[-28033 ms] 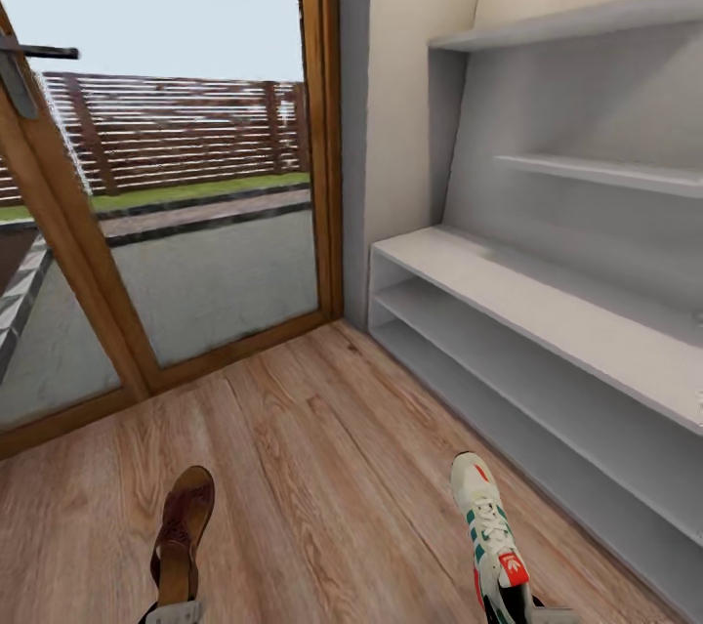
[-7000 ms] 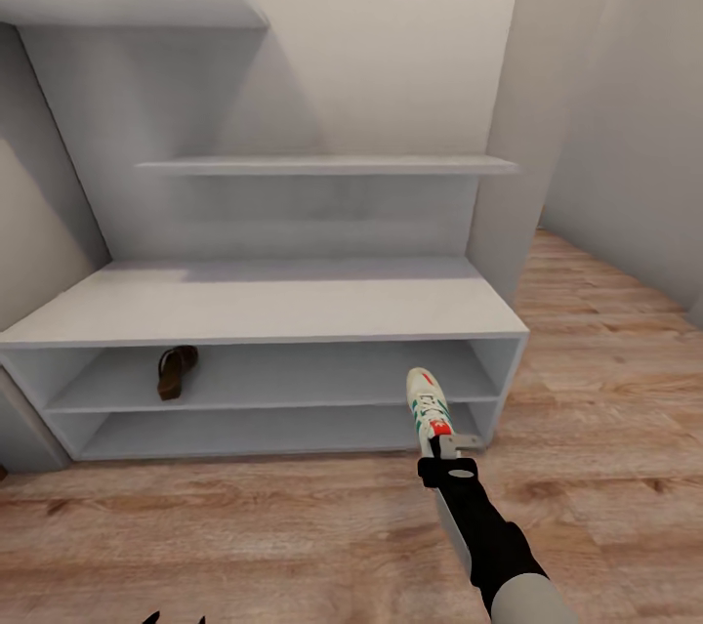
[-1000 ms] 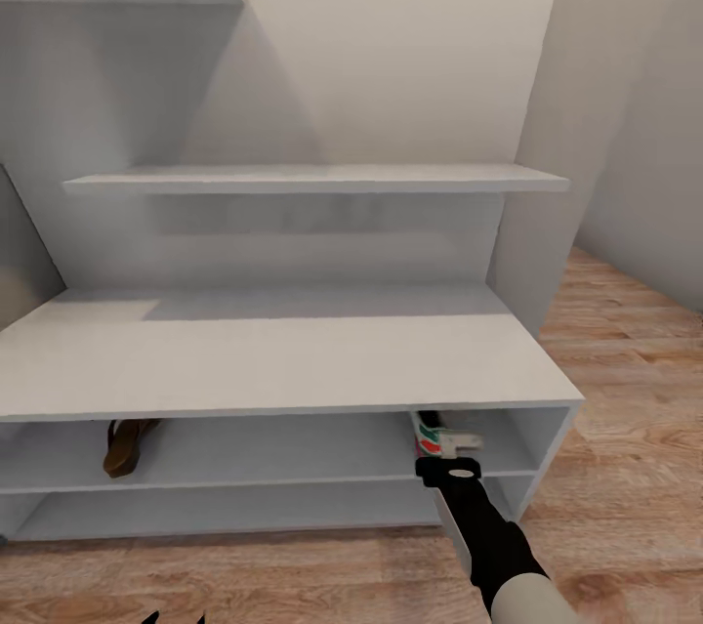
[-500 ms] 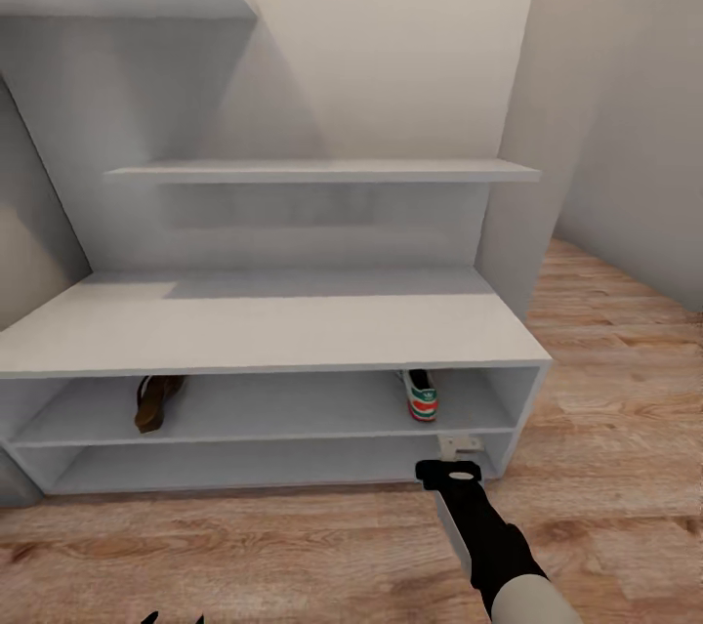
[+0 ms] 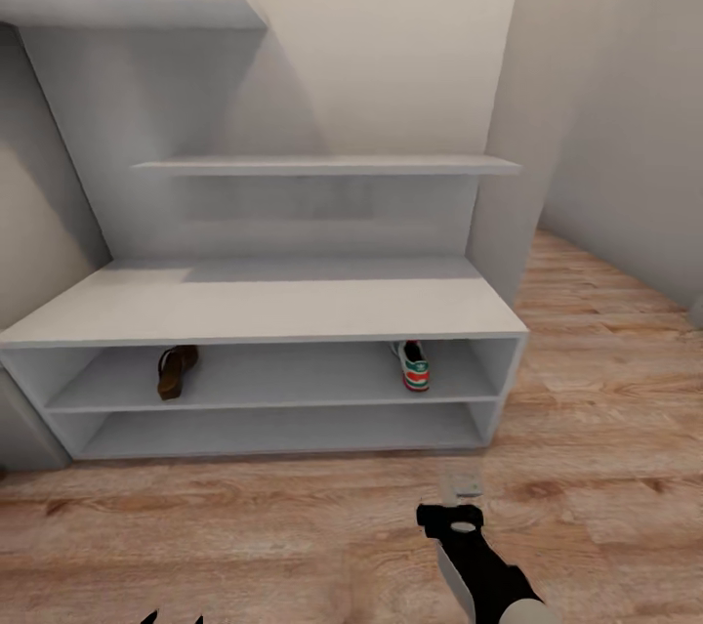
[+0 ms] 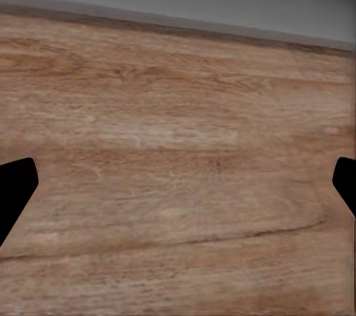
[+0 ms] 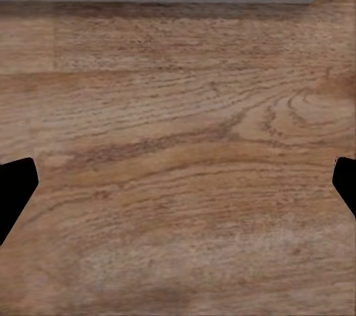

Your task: Pick up the two gym shoes and the two sandals from the corridor floor and place them onto the hallstand (shoe rack) in the corridor, making sure they are on the rack and not on the floor. Arrange them so the two gym shoes are next to each other and the two sandals are next to each other.

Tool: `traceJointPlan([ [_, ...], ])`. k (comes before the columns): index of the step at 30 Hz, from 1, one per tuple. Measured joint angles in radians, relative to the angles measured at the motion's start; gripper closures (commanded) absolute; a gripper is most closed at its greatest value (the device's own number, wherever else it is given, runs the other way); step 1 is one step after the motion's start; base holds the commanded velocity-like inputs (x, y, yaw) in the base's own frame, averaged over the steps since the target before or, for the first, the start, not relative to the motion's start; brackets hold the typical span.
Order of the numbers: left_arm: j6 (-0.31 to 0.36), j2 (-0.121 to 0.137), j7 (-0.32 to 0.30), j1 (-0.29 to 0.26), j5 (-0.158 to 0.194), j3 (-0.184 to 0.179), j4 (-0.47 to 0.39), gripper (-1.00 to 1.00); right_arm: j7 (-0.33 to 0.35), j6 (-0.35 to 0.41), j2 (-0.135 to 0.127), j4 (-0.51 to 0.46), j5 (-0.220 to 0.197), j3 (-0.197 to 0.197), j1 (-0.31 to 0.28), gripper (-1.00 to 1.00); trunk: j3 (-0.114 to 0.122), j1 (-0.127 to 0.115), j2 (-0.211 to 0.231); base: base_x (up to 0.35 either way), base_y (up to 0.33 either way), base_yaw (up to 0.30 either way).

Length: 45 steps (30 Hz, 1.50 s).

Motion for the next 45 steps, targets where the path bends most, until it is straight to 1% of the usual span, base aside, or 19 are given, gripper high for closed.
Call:
traceJointPlan([
  [3,0.0,0.0,0.0,0.0,0.0,0.0,0.0,-1.0,0.002,-0.072,-0.01,0.078,0.0,0.0,0.001,-1.0,0.0,0.0,0.0,-0.092,0.0,0.0],
  [4,0.001,0.0,0.0,0.0,0.0,0.0,0.0,-1.0,0.004,-0.117,-0.019,0.127,0.001,0.001,0.002,-1.0,0.0,0.0,0.0,-0.049,0.0,0.0],
  [5,0.001,0.0,0.0,0.0,0.0,0.0,0.0,-1.0,0.005,-0.14,-0.024,0.153,0.002,0.001,0.002,-1.0,0.0,0.0,0.0,-0.039,0.0,0.0],
  [12,-0.002,-0.001,0.0,0.0,0.0,0.0,0.0,-1.0,0.009,-0.299,-0.062,0.295,0.002,0.002,0.002,-1.0,0.0,0.0,0.0,-0.018,0.0,0.0],
  [13,-0.002,-0.001,0.0,0.0,0.0,0.0,0.0,-1.0,0.01,-0.317,-0.069,0.31,0.002,0.002,0.002,-1.0,0.0,0.0,0.0,-0.005,0.0,0.0],
  [14,-0.003,-0.002,0.0,0.0,0.0,0.0,0.0,-1.0,0.01,-0.349,-0.081,0.337,0.002,0.002,0.002,-1.0,0.0,0.0,0.0,-0.004,0.0,0.0],
  [19,-0.004,-0.002,0.0,0.0,-0.001,0.0,0.001,-1.0,0.012,-0.413,-0.109,0.379,0.002,0.004,0.003,-1.0,0.0,0.0,0.0,-0.002,0.0,0.0],
  [22,-0.004,-0.003,0.001,0.0,-0.001,0.001,0.001,-1.0,0.015,-0.442,-0.121,0.39,0.003,0.004,0.006,-1.0,0.0,0.0,0.0,0.0,0.0,0.0],
  [23,-0.004,-0.004,0.003,0.0,-0.001,0.001,0.002,-1.0,0.017,-0.463,-0.125,0.394,0.004,0.004,0.011,-1.0,0.0,0.0,0.0,0.0,0.0,0.0],
  [27,-0.004,-0.005,0.006,0.0,-0.001,0.0,0.002,-1.0,0.02,-0.505,-0.131,0.399,0.005,0.005,0.018,-1.0,0.0,0.0,0.0,0.0,0.0,0.0],
  [31,-0.003,-0.005,0.008,0.0,-0.001,0.0,0.003,-1.0,0.022,-0.528,-0.132,0.402,0.006,0.006,0.022,-1.0,0.0,0.0,0.0,0.0,0.0,0.0],
  [38,-0.003,-0.007,0.009,0.0,-0.001,0.0,0.004,-1.0,0.023,-0.541,-0.133,0.404,0.007,0.007,0.026,-1.0,0.0,0.0,0.0,0.0,0.0,0.0],
  [45,-0.004,-0.011,0.01,0.0,0.0,0.004,0.032,-1.0,0.024,-0.544,-0.129,0.403,0.005,0.007,0.026,-1.0,0.0,0.0,0.0,0.0,0.0,0.0],
])
